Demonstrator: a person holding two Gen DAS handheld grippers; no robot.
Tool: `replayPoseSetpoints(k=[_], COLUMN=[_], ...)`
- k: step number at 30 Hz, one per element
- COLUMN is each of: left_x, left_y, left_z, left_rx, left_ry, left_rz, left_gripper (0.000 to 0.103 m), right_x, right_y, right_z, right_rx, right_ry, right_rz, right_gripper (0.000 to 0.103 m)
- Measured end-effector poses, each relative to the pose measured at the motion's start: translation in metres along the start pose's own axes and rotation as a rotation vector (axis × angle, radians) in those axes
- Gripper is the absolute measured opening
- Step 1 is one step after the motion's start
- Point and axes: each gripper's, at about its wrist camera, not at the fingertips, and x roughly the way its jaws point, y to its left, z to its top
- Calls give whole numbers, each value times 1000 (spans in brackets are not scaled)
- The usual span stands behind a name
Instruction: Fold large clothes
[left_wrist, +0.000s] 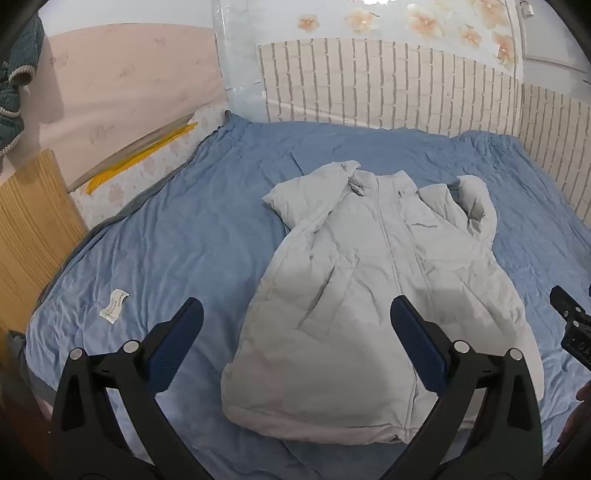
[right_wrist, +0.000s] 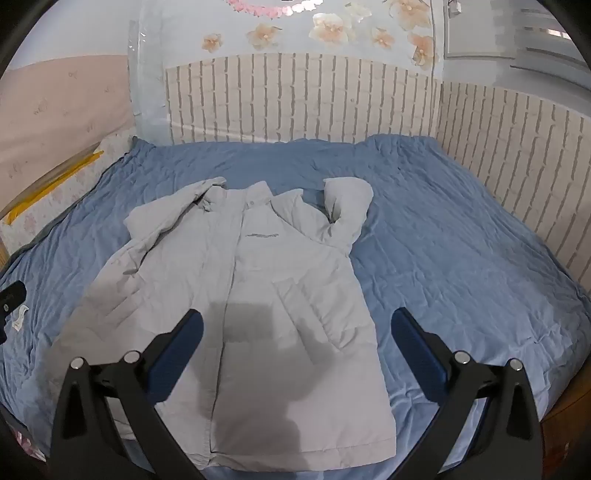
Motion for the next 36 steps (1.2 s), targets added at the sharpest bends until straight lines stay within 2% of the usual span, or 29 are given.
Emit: replayPoseSetpoints(k=[36], left_x=[5], left_y=[-4], left_z=[-7], left_rx=[23], left_ry=[21], left_rz=[13], left_gripper=[100], right_x=[10], right_y=[-1], right_z=[-7], right_rx=[2], right_ry=[18], right_rz=[8], right_gripper=[101])
